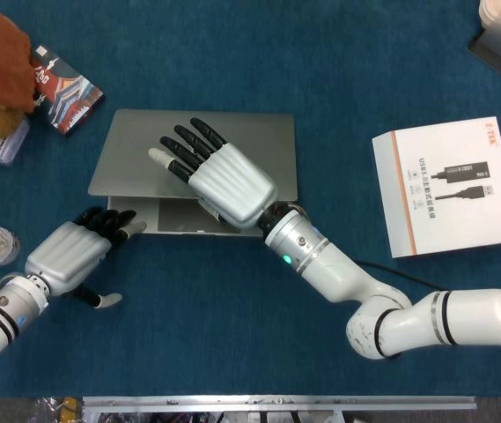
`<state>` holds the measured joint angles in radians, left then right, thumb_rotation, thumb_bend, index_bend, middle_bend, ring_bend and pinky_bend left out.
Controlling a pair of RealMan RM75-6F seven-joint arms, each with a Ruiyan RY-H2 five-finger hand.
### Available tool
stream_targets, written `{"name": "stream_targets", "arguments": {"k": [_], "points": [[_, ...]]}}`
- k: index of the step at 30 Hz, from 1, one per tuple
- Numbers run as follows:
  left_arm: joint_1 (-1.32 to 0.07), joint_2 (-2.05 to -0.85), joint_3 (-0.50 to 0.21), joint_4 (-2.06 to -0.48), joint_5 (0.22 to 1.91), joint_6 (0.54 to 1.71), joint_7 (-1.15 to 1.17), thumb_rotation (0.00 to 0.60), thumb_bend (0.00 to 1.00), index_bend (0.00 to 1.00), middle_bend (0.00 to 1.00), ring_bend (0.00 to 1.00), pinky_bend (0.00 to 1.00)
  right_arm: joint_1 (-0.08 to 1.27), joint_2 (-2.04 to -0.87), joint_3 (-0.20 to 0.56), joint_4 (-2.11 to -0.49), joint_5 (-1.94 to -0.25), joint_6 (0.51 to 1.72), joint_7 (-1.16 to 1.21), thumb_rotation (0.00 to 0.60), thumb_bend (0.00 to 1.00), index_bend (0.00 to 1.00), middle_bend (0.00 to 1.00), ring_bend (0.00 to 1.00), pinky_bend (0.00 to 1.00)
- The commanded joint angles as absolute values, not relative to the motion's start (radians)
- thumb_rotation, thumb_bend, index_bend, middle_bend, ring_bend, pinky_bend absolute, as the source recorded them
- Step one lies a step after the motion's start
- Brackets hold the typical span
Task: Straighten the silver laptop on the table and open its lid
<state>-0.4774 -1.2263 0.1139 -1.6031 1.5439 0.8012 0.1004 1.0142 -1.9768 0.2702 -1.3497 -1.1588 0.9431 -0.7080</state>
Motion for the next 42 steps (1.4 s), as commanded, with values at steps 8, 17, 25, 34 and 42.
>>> {"name": "stream_targets", "arguments": {"k": [8, 17, 25, 34, 42], "points": [[-0.475, -1.225, 0.134, -1.605, 1.544, 0.825, 0.118, 0.398, 0.2, 0.03, 0.0, 0.0, 0.0, 1.012, -1.953, 0.276, -1.349, -1.154, 0.96, -0.702, 0.6, 0.39, 0.02, 0.1, 0.0, 0.08], [-0.476, -1.226, 0.147, -1.608, 1.541, 0.835, 0.124, 0.401, 0.2, 0.03, 0.0, 0.0, 0.0, 1.009, -1.903, 0.3, -1.356, -1.139, 0.977, -0.695, 0.6, 0.39, 0.02, 0.1, 0.01, 0.08], [-0.48, -1.225, 0.151, -1.614, 1.534, 0.841, 0.132, 0.401, 0.2, 0.03, 0.0, 0.0, 0.0, 1.021, -1.87, 0.335, -1.325, -1.117, 0.983, -0.68, 0.6, 0.39, 0.02, 0.1, 0.01, 0.08], [-0.483, -1.228, 0.155, -1.622, 1.527, 0.844, 0.147, 0.396, 0.2, 0.03, 0.0, 0.0, 0.0, 1.043, -1.852, 0.364, -1.272, -1.094, 0.983, -0.662, 0.6, 0.39, 0.02, 0.1, 0.01, 0.08], [-0.484, -1.227, 0.159, -1.624, 1.516, 0.845, 0.155, 0.397, 0.2, 0.03, 0.0, 0.0, 0.0, 1.064, -1.834, 0.389, -1.212, -1.061, 0.976, -0.66, 0.6, 0.39, 0.02, 0.1, 0.01, 0.08]]}}
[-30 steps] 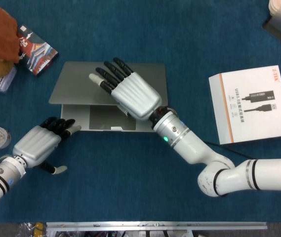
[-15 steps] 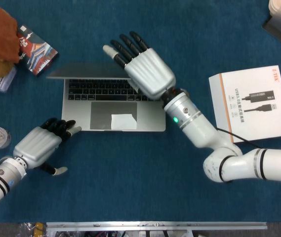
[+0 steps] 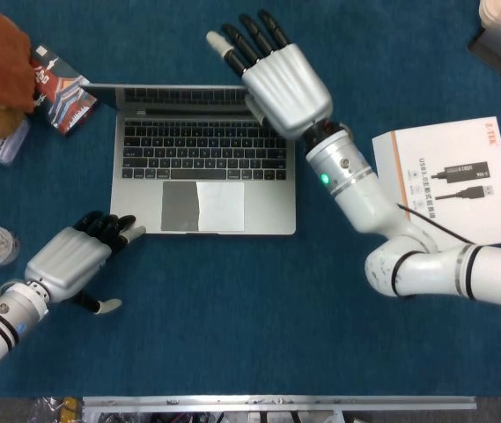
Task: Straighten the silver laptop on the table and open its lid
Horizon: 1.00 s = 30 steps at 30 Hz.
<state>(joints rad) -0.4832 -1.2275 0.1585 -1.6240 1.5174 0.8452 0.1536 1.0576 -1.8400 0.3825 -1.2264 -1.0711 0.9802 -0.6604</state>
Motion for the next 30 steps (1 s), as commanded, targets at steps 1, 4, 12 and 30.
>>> {"name": "stream_targets", "arguments": {"k": [1, 4, 12, 30], "points": [[-0.484, -1.228, 0.16, -1.624, 1.516, 0.844, 0.156, 0.398, 0.2, 0.03, 0.0, 0.0, 0.0, 1.067, -1.833, 0.392, -1.204, -1.056, 0.975, -0.66, 0.6, 0.39, 0.02, 0.1, 0.01, 0.08], [-0.485, -1.228, 0.161, -1.625, 1.513, 0.844, 0.159, 0.395, 0.2, 0.03, 0.0, 0.0, 0.0, 1.076, -1.832, 0.4, -1.175, -1.042, 0.97, -0.654, 0.6, 0.39, 0.02, 0.1, 0.01, 0.08], [-0.484, -1.227, 0.165, -1.631, 1.511, 0.85, 0.165, 0.393, 0.2, 0.03, 0.0, 0.0, 0.0, 1.097, -1.827, 0.408, -1.096, -1.021, 0.962, -0.645, 0.6, 0.39, 0.02, 0.1, 0.01, 0.08], [-0.486, -1.217, 0.167, -1.653, 1.491, 0.851, 0.197, 0.394, 0.2, 0.03, 0.0, 0.0, 0.0, 1.13, -1.816, 0.429, -0.959, -0.974, 0.93, -0.591, 0.6, 0.39, 0.02, 0.1, 0.01, 0.08]]}}
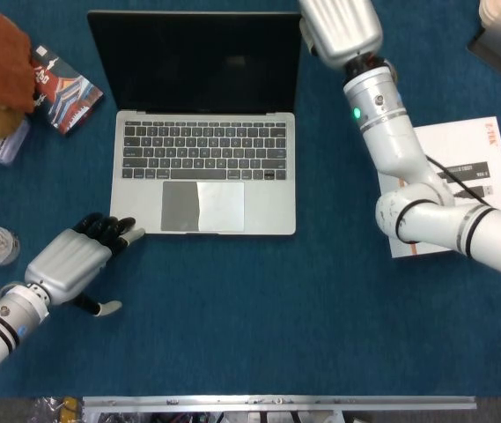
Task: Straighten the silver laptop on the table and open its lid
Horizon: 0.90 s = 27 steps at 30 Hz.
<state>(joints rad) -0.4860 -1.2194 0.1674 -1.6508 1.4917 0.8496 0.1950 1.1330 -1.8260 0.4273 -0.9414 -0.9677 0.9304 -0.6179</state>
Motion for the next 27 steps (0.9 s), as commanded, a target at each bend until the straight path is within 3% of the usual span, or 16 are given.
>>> {"name": "stream_targets", "arguments": {"k": [1, 12, 15, 20, 27], "points": [[-0.486, -1.215, 0.166, -1.655, 1.49, 0.853, 0.198, 0.392, 0.2, 0.03, 0.0, 0.0, 0.0, 1.126, -1.808, 0.431, -0.978, -0.98, 0.93, -0.569, 0.6, 0.39, 0.02, 0.1, 0.01, 0.08], [-0.447, -1.138, 0.156, -1.71, 1.496, 0.959, 0.198, 0.389, 0.2, 0.03, 0.0, 0.0, 0.0, 1.014, -1.615, 0.387, -1.302, -1.089, 1.016, -0.456, 0.6, 0.39, 0.02, 0.1, 0.01, 0.08], [-0.419, -1.109, 0.147, -1.717, 1.491, 1.019, 0.175, 0.444, 0.2, 0.03, 0.0, 0.0, 0.0, 0.954, -1.537, 0.362, -1.415, -1.079, 1.061, -0.492, 0.6, 0.39, 0.02, 0.1, 0.01, 0.08], [-0.36, -1.071, 0.115, -1.702, 1.463, 1.135, 0.109, 0.597, 0.2, 0.03, 0.0, 0.0, 0.0, 0.828, -1.394, 0.304, -1.596, -1.067, 1.156, -0.537, 0.6, 0.39, 0.02, 0.11, 0.01, 0.08], [-0.281, -1.057, 0.08, -1.665, 1.421, 1.256, 0.029, 0.6, 0.2, 0.03, 0.0, 0.0, 0.0, 0.657, -1.206, 0.219, -1.773, -1.1, 1.281, -0.532, 0.6, 0.39, 0.02, 0.12, 0.01, 0.08]]}}
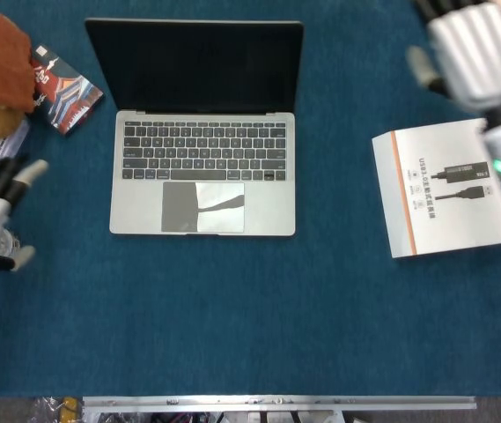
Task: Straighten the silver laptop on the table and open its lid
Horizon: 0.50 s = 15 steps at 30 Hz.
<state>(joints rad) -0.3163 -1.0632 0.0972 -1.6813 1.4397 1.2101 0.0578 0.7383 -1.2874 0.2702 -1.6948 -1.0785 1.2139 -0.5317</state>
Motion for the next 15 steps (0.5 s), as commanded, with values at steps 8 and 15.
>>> {"name": "stream_targets", "arguments": {"k": [8, 15], "points": [[-0.171, -1.101, 0.052, -1.606, 1.421, 1.429, -0.028, 0.6, 0.2, 0.03, 0.0, 0.0, 0.0, 0.44, -1.075, 0.09, -1.842, -1.218, 1.444, -0.428, 0.6, 0.39, 0.02, 0.15, 0.01, 0.08], [-0.1, -1.134, 0.04, -1.585, 1.403, 1.51, -0.029, 0.6, 0.2, 0.03, 0.0, 0.0, 0.0, 0.275, -1.059, 0.009, -1.807, -1.308, 1.578, -0.323, 0.6, 0.39, 0.02, 0.15, 0.01, 0.08]]}}
